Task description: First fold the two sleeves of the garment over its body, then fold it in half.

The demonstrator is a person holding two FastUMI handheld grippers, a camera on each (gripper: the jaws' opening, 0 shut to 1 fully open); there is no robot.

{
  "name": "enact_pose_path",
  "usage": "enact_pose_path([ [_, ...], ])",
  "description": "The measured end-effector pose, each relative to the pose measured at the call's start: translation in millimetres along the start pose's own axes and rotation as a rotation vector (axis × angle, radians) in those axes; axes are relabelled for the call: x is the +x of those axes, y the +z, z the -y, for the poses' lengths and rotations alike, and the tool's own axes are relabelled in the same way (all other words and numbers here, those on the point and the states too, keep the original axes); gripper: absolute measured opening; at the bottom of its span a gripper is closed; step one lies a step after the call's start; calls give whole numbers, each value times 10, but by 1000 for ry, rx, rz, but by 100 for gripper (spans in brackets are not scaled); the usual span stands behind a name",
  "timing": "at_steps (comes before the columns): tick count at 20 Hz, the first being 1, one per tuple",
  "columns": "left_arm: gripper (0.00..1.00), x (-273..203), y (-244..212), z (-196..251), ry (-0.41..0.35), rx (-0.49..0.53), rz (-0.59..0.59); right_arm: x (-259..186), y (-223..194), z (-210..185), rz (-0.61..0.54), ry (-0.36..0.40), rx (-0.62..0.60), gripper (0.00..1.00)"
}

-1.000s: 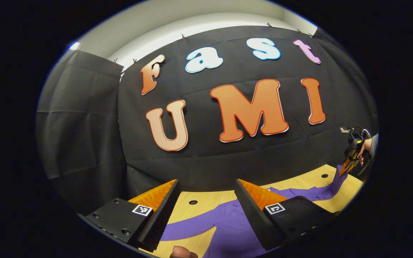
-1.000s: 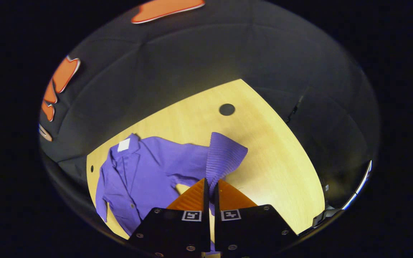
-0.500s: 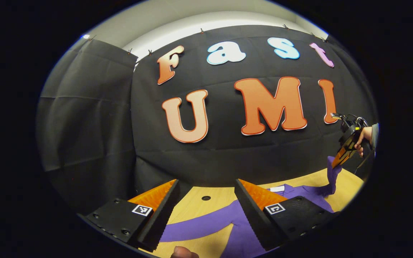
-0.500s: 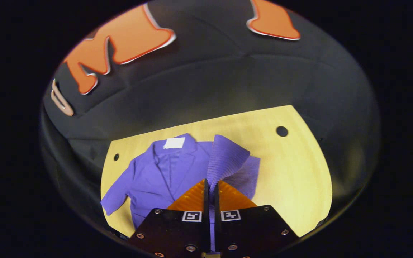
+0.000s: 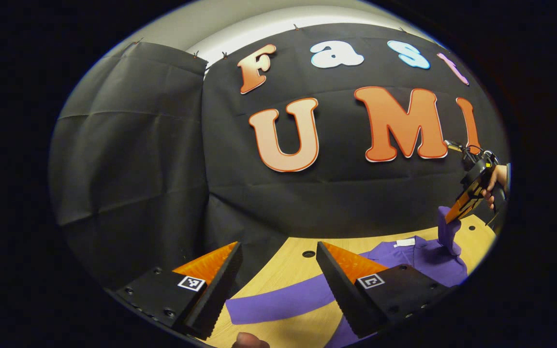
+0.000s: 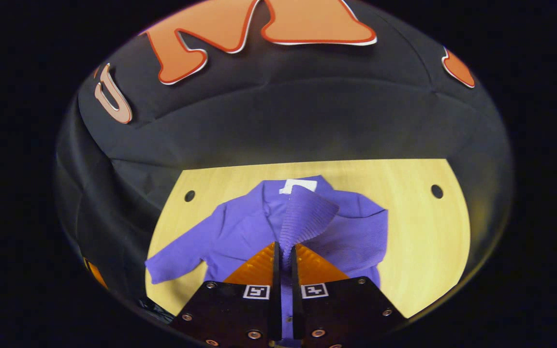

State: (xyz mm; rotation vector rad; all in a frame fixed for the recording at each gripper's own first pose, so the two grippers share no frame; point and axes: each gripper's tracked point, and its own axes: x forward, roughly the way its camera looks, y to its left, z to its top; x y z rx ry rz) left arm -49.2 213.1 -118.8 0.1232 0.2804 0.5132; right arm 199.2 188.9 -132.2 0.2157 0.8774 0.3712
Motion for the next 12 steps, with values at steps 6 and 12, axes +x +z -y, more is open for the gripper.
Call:
enact_pose_path([
  [6,98,348,-279,-198,44,24,-84,-220,208,-396,113,110,34,43],
  [12,98,832,-875,-333,41,14,-321,-1011,523,-289,373,108,-79,65],
])
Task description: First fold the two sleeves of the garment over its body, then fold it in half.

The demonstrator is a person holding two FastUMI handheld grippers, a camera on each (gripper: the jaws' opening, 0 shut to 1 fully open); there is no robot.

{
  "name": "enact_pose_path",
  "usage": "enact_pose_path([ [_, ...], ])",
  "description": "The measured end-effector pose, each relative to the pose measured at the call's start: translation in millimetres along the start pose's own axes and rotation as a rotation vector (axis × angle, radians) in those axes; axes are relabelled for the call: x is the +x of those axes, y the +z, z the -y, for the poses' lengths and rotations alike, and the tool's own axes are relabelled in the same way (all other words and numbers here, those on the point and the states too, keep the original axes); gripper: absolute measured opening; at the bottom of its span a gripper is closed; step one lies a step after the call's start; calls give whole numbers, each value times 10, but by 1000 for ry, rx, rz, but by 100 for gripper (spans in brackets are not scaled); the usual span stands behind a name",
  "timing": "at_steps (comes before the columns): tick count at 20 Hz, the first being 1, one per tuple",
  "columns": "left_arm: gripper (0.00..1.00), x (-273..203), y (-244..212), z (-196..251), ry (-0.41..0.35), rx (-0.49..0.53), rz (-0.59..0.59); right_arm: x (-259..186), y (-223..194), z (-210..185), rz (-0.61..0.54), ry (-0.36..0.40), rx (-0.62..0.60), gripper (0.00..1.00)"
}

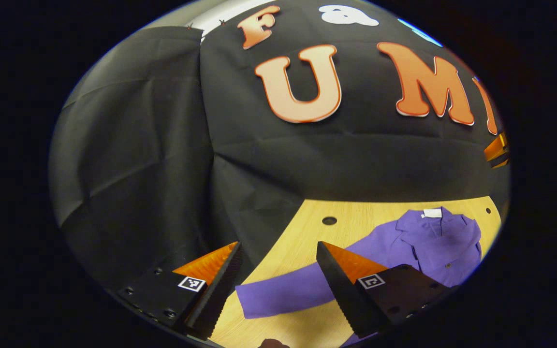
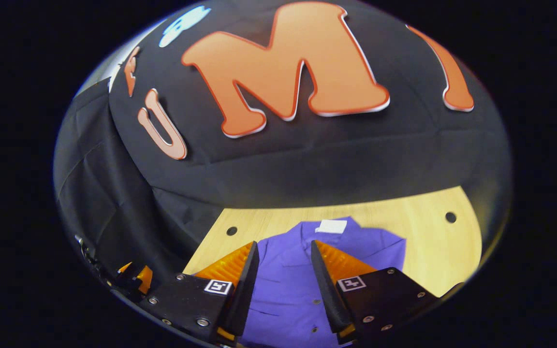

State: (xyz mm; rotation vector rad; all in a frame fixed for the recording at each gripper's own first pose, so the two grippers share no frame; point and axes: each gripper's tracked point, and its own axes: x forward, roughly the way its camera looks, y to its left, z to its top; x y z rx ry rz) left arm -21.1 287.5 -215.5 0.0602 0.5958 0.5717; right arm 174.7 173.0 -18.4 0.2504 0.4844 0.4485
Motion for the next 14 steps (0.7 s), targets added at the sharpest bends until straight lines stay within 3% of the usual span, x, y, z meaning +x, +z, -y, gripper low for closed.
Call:
enact_pose_path([
  [2,98,233,-189,-36,-21,-27,-110,-224,78,116,53,-30,-45,74],
  [3,98,314,-295,-67,-14,-37,-165,-337,109,167,75,-44,-65,76],
  [4,98,405,-398,-63,-7,-55,-220,-461,128,214,98,-54,-87,69],
  [5,98,477,-519,-69,-6,-76,-269,-566,162,250,127,-61,-110,79],
  [8,99,654,-892,-185,16,-74,-407,-902,214,364,202,-100,-182,86],
  [13,99,898,-1510,-203,7,-162,-641,-1284,217,431,271,-140,-223,91],
  [14,99,934,-1623,-222,15,-176,-690,-1339,200,431,270,-144,-219,100],
])
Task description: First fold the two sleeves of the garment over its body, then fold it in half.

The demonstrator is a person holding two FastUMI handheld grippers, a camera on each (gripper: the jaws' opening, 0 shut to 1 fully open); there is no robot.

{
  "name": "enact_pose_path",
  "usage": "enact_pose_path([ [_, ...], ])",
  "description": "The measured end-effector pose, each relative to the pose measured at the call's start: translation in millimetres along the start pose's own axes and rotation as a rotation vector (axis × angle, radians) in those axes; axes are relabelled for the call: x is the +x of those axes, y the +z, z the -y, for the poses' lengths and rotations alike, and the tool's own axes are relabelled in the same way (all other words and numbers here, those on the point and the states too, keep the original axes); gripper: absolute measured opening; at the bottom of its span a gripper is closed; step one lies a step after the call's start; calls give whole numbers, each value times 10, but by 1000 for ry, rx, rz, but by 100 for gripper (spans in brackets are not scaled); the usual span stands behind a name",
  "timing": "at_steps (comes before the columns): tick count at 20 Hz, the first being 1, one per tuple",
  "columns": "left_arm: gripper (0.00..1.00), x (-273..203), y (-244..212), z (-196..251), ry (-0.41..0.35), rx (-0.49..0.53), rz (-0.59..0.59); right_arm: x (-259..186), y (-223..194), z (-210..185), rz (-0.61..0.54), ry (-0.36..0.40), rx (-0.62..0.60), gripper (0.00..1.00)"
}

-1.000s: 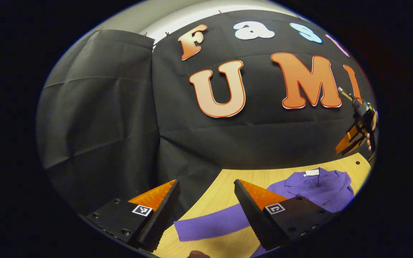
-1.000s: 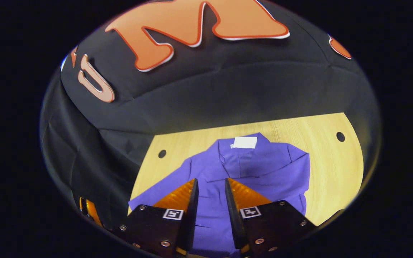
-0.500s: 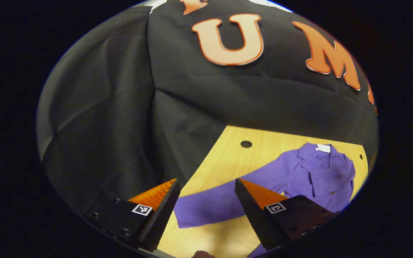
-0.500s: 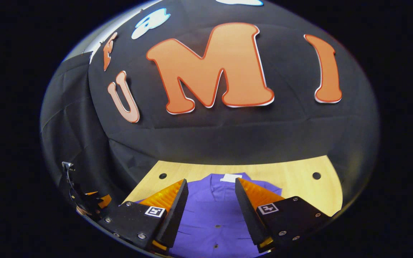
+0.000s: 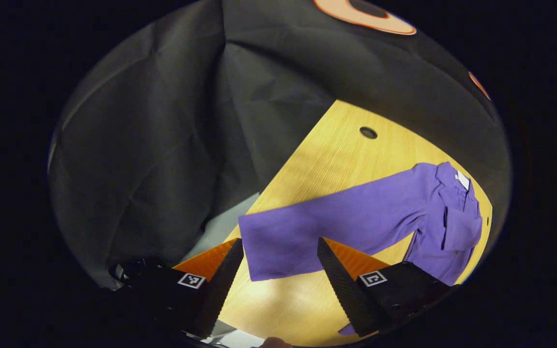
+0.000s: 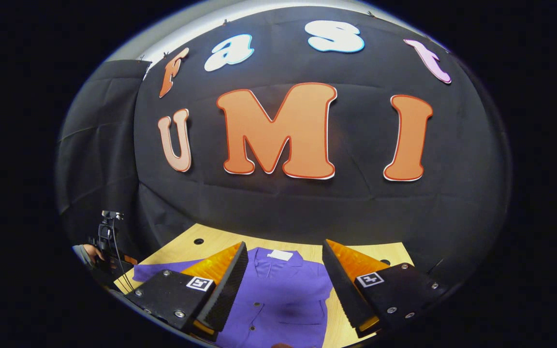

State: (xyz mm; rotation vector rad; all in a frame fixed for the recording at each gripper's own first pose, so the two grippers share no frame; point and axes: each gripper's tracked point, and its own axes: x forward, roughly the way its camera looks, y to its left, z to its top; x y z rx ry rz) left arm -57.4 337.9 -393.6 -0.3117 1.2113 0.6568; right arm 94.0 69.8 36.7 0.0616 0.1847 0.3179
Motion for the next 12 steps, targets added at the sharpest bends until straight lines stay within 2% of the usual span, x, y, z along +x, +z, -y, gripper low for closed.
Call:
enact_pose_path([
  [1,100,122,-58,6,-13,-12,-40,-67,-2,19,11,0,4,92],
  [3,99,262,-129,-40,-27,-46,-118,-101,-18,39,8,-19,3,93],
  [4,99,324,-151,-40,-39,-62,-153,-111,-34,44,3,-30,3,100],
  [5,100,379,-236,-62,-45,-74,-189,-156,-76,44,1,-37,2,93],
  [10,100,654,-447,-86,-50,-85,-319,-306,-316,-76,-44,-55,23,93],
  [12,98,691,-496,-134,-19,-89,-362,-350,-353,-137,-49,-62,33,93],
])
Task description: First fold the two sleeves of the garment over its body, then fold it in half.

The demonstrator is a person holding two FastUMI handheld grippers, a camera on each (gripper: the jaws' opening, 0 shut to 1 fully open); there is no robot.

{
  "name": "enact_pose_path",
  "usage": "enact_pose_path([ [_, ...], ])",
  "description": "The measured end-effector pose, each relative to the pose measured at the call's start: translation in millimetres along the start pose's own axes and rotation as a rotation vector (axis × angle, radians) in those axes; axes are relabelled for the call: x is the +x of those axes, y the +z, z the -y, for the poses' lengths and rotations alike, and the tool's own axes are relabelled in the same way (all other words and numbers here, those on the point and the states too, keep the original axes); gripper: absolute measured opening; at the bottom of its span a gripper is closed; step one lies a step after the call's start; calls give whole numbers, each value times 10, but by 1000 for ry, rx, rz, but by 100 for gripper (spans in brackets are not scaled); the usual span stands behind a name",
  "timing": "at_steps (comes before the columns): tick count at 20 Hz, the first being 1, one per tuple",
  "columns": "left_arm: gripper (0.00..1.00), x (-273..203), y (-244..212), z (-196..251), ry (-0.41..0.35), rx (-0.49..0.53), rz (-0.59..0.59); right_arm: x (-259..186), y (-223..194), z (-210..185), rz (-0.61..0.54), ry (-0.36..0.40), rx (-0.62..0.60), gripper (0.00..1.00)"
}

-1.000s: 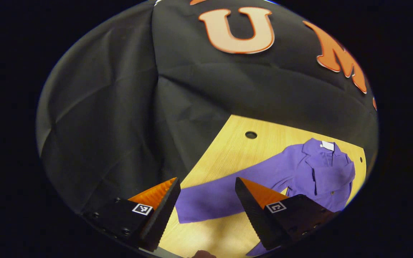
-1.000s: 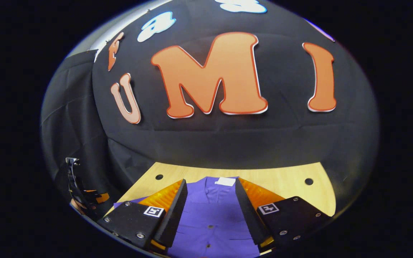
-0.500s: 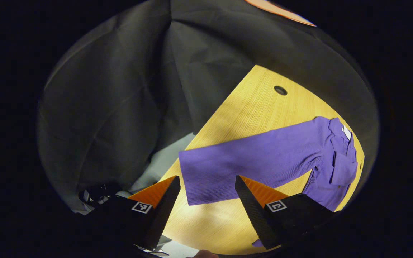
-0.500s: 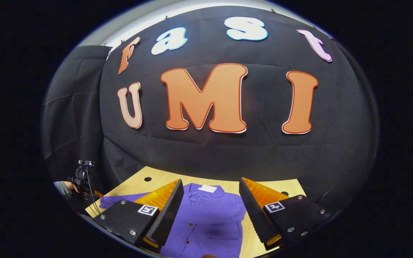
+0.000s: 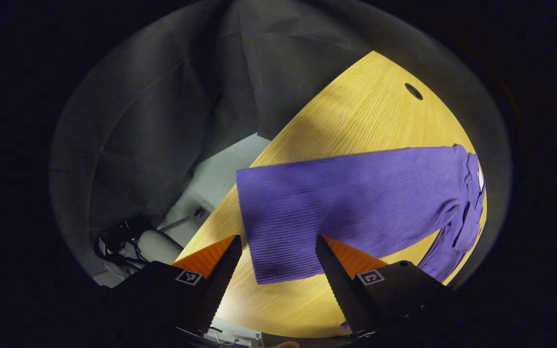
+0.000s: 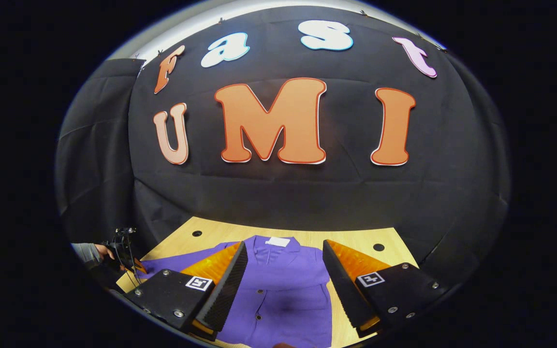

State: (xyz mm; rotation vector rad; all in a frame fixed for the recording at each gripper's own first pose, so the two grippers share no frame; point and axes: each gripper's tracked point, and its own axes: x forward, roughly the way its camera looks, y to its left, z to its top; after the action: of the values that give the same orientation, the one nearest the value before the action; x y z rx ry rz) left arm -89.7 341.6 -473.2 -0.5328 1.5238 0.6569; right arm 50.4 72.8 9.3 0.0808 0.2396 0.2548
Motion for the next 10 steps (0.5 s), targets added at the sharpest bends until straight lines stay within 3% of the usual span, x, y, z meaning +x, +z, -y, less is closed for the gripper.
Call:
enact_pose_path([
  [1,100,-14,63,47,-3,12,12,-13,-29,-29,-5,-4,6,93],
  [3,95,-40,57,111,-2,10,0,-38,-56,-48,-8,-12,18,93],
  [5,77,-19,74,187,-13,8,-5,-45,-98,-59,-20,-16,36,93],
  [8,14,12,129,327,-49,27,6,-62,-73,-34,-14,-10,43,93],
  [10,9,-26,98,282,-38,58,13,-56,-39,42,-11,-8,36,93],
])
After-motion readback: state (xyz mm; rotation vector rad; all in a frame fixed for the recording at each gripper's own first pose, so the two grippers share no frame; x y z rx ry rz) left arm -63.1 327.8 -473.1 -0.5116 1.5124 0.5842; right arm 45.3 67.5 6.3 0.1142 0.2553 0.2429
